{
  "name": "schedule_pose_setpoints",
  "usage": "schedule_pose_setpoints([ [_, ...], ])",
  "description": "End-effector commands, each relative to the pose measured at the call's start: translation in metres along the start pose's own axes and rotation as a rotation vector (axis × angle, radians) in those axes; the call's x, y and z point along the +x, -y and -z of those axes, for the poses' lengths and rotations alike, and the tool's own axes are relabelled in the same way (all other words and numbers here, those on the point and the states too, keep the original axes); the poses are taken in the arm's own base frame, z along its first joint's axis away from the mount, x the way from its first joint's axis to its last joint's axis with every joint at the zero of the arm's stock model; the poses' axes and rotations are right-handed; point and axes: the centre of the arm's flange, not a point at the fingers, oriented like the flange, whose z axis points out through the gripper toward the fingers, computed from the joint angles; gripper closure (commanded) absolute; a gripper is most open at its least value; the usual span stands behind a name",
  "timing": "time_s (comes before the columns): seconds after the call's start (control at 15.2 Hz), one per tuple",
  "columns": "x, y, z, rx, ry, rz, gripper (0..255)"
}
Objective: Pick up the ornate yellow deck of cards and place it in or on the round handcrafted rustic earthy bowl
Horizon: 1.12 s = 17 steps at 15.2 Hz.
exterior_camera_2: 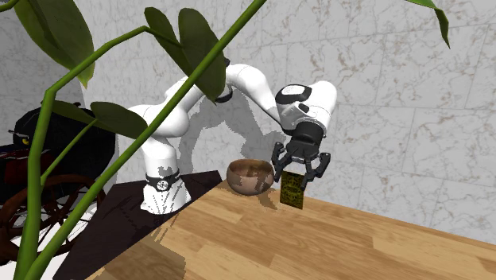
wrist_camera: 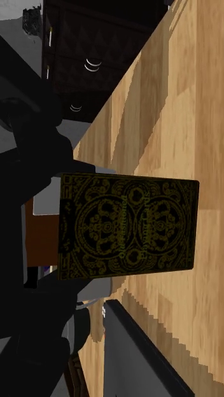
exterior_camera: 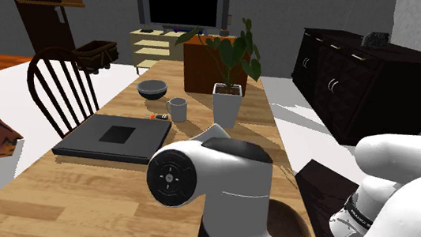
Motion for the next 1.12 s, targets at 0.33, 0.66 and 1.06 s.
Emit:
schedule_pose_setpoints([
  [0.33,0.03,-0.003,0.022,0.0,0.0,0.0,255],
  [0.66,0.052,-0.004,0.038,0.0,0.0,0.0,255],
  [1.06,0.066,-0.017,0.057,0.0,0.0,0.0,255],
])
